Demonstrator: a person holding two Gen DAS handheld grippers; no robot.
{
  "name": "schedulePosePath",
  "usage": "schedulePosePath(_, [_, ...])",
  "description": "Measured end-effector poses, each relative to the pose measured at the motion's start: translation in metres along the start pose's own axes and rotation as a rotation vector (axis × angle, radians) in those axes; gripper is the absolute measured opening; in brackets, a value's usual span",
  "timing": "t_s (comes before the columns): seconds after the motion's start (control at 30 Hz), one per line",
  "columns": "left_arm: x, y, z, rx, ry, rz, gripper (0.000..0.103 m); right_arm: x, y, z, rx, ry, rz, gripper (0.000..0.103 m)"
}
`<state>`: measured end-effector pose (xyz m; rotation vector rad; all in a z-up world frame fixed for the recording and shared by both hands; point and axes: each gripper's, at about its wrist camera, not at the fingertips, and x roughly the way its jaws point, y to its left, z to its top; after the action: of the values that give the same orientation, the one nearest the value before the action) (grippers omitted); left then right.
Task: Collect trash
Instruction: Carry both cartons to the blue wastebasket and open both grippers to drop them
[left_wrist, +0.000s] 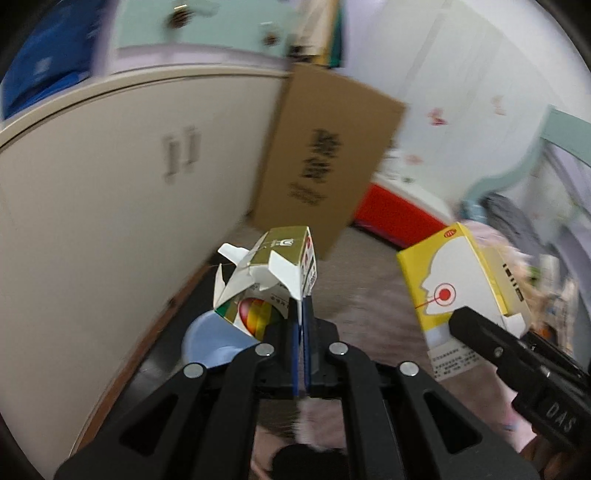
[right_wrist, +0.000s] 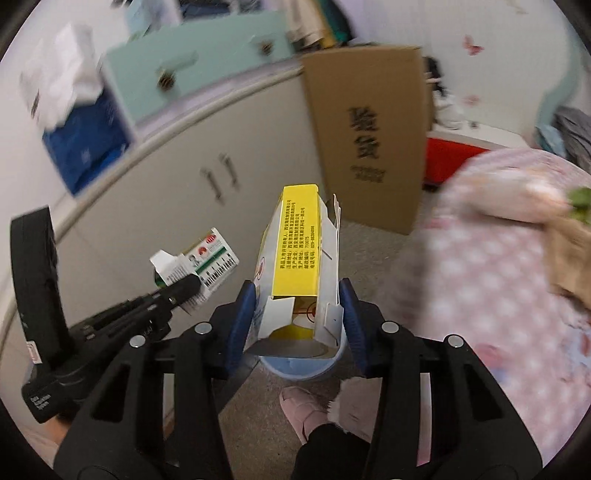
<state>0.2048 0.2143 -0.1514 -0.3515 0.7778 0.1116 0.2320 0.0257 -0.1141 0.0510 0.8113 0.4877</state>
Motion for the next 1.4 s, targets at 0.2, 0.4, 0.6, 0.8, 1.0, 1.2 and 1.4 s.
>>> schedulePosePath(0.2, [0.031,0.055,0.004,-0.073,0.037,0.129,0.002,0.090,0.031,0.005,-0.036,0.069,0.023,0.057])
schedulePosePath(0.4, [0.067,0.078,-0.004,-0.085,0.122,0.154,0.002,0.148,0.026,-0.010,0.003,0.151,0.007,0.069])
schedulePosePath(0.6, [0.092,0.075,-0.010,-0.072,0.180,0.138,0.002,0.151,0.018,-0.015,0.025,0.135,-0.052,0.074])
schedulePosePath(0.8, [0.110,0.064,-0.013,-0.050,0.223,0.125,0.002,0.148,0.007,-0.018,0.047,0.106,-0.106,0.074])
schedulePosePath(1.0, [0.124,0.049,-0.004,-0.020,0.243,0.104,0.002,0.140,-0.004,-0.014,0.080,0.039,-0.153,0.078])
schedulePosePath(1.2, [0.138,0.035,0.014,-0.017,0.235,0.073,0.005,0.129,-0.016,-0.011,0.114,-0.028,-0.182,0.079])
schedulePosePath(1.4, [0.145,0.036,0.018,-0.027,0.222,0.151,0.064,0.131,-0.029,-0.011,0.156,-0.020,-0.179,0.081])
